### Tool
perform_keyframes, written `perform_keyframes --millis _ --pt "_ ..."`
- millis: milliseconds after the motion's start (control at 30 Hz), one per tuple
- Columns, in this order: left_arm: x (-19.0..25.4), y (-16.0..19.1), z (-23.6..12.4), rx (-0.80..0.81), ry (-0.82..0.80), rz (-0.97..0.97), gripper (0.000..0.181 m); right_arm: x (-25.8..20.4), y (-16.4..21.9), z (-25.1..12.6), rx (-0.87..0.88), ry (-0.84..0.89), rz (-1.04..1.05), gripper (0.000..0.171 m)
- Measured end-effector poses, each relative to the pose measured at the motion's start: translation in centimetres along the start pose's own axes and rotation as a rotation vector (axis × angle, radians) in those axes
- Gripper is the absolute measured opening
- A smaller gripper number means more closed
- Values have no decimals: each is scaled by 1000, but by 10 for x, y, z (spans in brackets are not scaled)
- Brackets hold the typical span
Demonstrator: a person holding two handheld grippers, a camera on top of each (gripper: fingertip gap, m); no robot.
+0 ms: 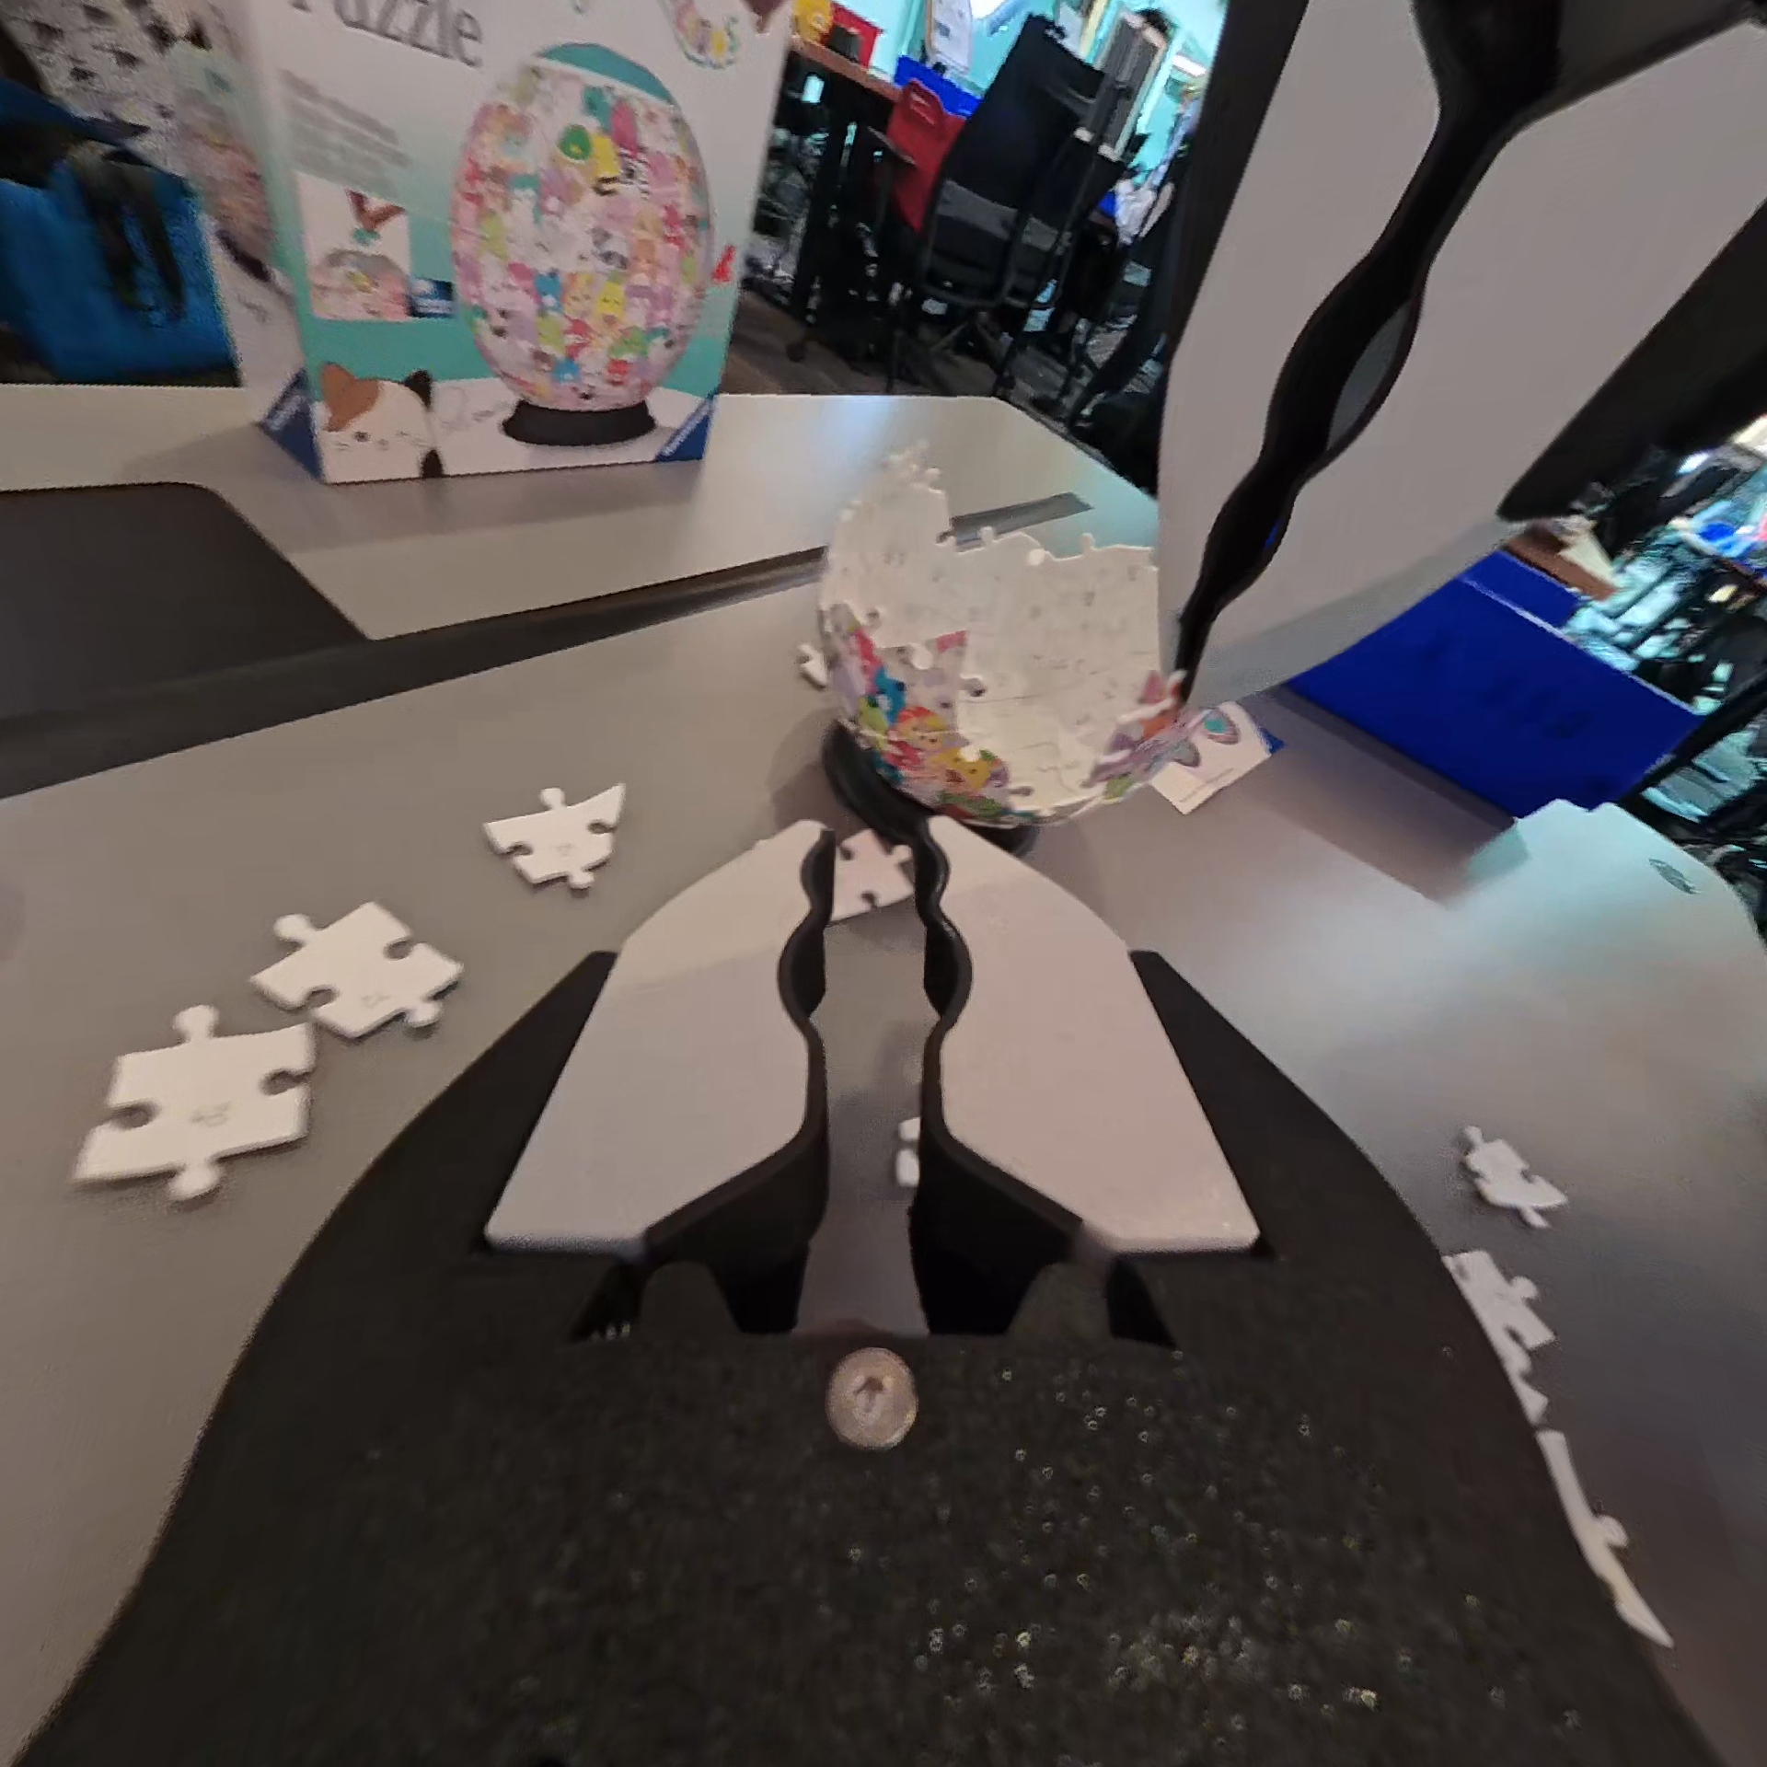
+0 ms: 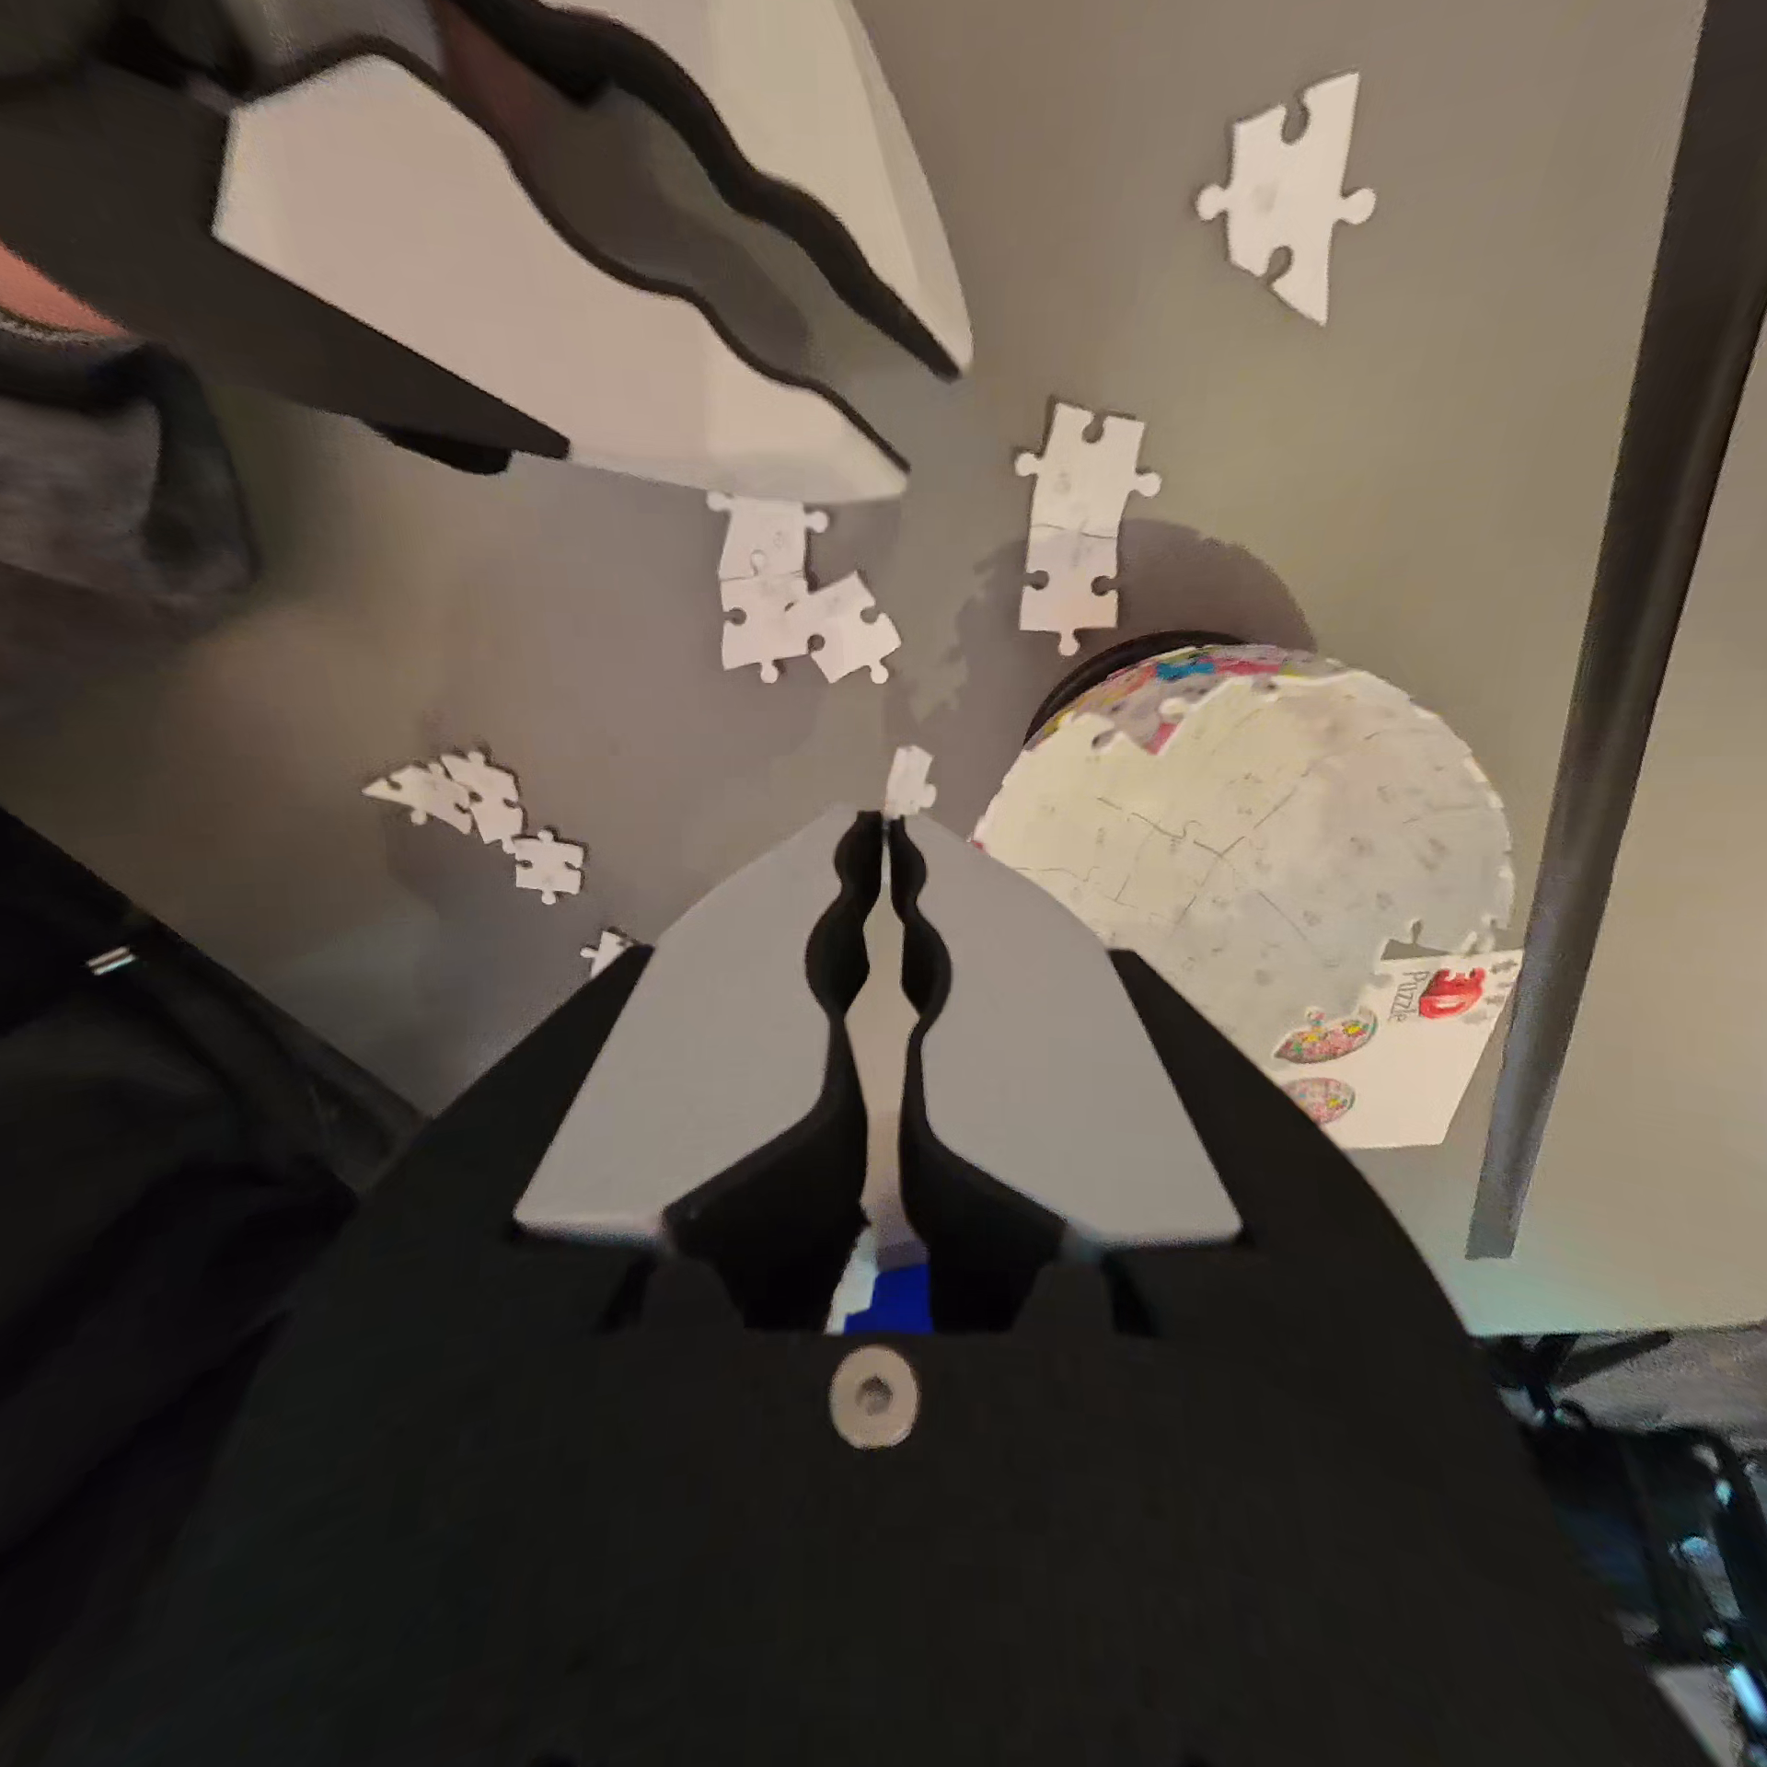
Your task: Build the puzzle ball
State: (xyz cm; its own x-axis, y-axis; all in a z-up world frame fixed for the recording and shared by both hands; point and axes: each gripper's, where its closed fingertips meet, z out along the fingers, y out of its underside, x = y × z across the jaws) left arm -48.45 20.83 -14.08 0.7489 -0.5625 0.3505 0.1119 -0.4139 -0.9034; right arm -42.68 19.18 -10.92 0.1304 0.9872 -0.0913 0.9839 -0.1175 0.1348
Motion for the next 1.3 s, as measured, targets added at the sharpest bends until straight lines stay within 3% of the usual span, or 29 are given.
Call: perform_keyframes --millis 167,400,1300 --pt "-23 -2 -15 -2 -71 19 15 6 -2 15 -83 -37 118 2" --pt "-26 -1 -17 -12 -51 -13 15 18 8 32 -73 -112 215 2" --pt "-18 9 -9 -84 -59 67 16 25 14 43 -31 -112 224 2"
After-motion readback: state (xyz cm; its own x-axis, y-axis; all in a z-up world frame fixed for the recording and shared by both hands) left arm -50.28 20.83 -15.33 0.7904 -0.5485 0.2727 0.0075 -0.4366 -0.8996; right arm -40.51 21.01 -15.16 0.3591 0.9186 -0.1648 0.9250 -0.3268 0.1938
